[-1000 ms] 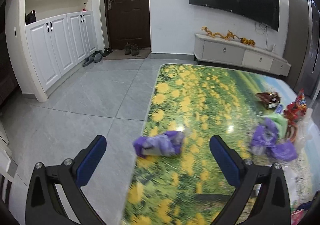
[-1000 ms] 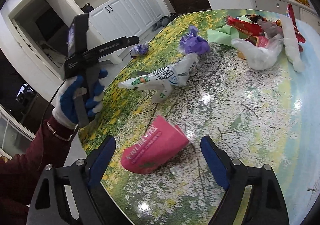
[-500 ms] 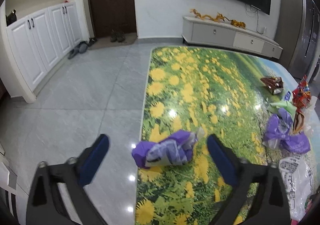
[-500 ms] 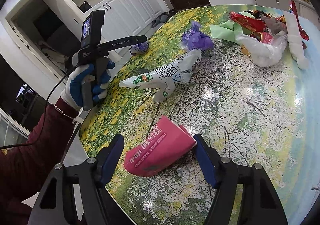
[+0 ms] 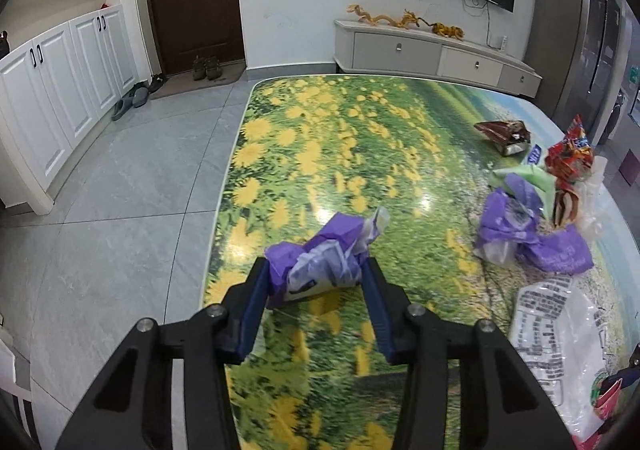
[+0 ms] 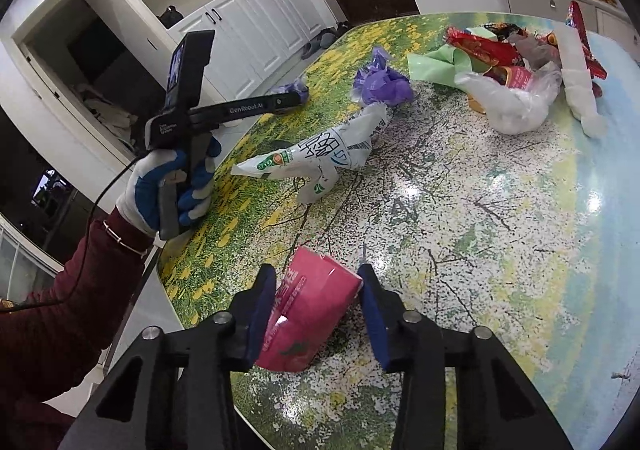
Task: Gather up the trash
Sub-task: 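Lift the purple bag with the left gripper while the right gripper lifts the pink cup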
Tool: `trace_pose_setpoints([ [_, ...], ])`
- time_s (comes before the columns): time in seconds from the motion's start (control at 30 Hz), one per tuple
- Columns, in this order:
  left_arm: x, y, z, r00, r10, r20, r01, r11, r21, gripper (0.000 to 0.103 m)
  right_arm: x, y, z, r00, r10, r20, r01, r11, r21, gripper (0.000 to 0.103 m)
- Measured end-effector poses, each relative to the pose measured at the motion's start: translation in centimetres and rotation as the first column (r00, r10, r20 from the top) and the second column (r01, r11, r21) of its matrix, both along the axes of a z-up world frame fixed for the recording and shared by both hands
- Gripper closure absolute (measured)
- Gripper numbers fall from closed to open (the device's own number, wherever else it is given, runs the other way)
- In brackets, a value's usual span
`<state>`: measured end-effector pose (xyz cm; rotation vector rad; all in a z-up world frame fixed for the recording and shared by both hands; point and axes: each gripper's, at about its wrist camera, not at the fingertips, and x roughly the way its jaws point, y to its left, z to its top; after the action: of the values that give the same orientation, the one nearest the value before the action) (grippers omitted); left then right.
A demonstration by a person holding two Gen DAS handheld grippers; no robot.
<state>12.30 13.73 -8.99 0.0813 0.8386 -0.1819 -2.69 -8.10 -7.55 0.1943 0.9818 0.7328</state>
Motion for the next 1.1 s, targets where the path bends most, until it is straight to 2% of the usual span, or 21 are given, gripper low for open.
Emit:
trace_pose_setpoints([
  [0.1, -0.7, -0.4, 0.2, 1.0, 0.008, 0.002, -0.008, 1.0, -0.024, 0.06, 0.0, -0.4, 0.2, 1.0, -0.005, 0.007, 0.005, 1.0, 0.016, 0.072],
  [0.13, -0.9, -0.5, 0.3, 1.0, 0.009, 0.004, -0.009, 1.0, -0.03, 0.06, 0.0, -0.6, 0.3, 1.0, -0.007, 0.011, 0.007, 1.0, 0.022, 0.079],
  [0.2, -1.6, -0.8, 0.6, 1.0, 0.008, 0.01, -0.007, 0.999, -0.043, 0.06, -0.1, -1.1, 0.8, 0.999, -0.017, 0.029, 0.016, 0.999, 0.03, 0.083],
  [0.4, -3.3, -1.4, 1.3, 1.0, 0.001, 0.019, 0.0, 0.999, -0.053, 0.06, 0.3, -2.4, 0.9, 0.998, -0.052, 0.027, 0.051, 0.998, 0.034, 0.084],
  [0.5, -3.9, -1.4, 1.4, 1.0, 0.009, 0.021, -0.008, 0.998, -0.066, 0.06, 0.0, -2.5, 1.1, 0.998, -0.059, 0.036, 0.058, 0.998, 0.02, 0.081],
  [0.6, -4.6, -1.2, 1.3, 1.0, 0.018, 0.018, -0.016, 0.996, -0.085, 0.06, -0.4, -2.8, 0.7, 0.998, -0.064, 0.028, 0.064, 0.998, 0.016, 0.06],
  [0.9, -7.0, -1.1, 2.1, 0.999, 0.009, 0.047, -0.003, 0.992, -0.124, 0.06, -1.3, -1.7, -0.1, 0.998, -0.056, 0.015, 0.057, 0.994, -0.096, 0.055],
  [1.1, -8.3, -0.9, 2.7, 0.997, 0.009, 0.071, 0.002, 0.987, -0.158, 0.06, -2.1, -1.8, 0.6, 0.995, -0.086, 0.049, 0.093, 0.983, -0.161, 0.043],
])
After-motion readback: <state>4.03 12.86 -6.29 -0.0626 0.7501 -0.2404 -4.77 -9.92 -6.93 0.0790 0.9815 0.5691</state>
